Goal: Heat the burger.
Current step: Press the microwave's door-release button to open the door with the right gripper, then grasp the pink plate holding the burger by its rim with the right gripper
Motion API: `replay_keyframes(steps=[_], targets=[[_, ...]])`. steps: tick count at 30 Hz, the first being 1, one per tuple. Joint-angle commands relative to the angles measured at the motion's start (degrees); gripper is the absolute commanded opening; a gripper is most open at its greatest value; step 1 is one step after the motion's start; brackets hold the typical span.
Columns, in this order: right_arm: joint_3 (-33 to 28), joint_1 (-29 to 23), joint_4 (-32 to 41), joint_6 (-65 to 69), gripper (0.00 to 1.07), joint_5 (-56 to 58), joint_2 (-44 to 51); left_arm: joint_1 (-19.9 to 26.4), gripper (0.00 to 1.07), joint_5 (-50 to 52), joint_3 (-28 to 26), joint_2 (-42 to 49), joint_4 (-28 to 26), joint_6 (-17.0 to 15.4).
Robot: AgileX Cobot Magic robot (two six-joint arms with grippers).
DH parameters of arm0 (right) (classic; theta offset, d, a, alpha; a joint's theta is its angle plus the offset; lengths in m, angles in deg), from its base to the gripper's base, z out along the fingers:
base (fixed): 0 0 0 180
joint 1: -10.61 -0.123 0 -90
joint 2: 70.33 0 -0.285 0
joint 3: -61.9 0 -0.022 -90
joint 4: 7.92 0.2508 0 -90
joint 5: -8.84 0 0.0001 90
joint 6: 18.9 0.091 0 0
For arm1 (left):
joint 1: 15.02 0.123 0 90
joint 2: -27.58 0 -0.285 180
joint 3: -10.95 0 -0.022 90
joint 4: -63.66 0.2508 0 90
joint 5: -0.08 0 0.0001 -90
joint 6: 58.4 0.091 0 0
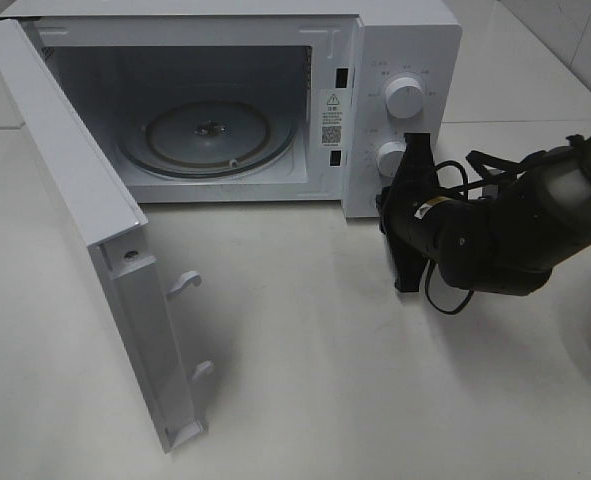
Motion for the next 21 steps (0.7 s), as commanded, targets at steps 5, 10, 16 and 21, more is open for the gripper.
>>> replay_keyframes(steps=[5,10,16,21], targets=[[-4.4,0.0,-4.1,-1.1,0.0,2.5,6.0,0.2,1.0,0.5,0.2,1.4,-0.2,0.3],[-7.6,0.0,-7.7,-4.2,0.01,10.9,11.9,0.2,1.0,0.5,0.2,1.4,-0.2,0.3],[-8.0,0.0,-10.8,-13.8,0.03,23.3,17.7,0.2,1.0,0.5,0.2,1.4,-0.2,0.3],[-7.8,0.1,-10.9,-29.6,0.04,34.5,22.3,0.2,1.0,0.5,0.2,1.4,-0.2,0.3]])
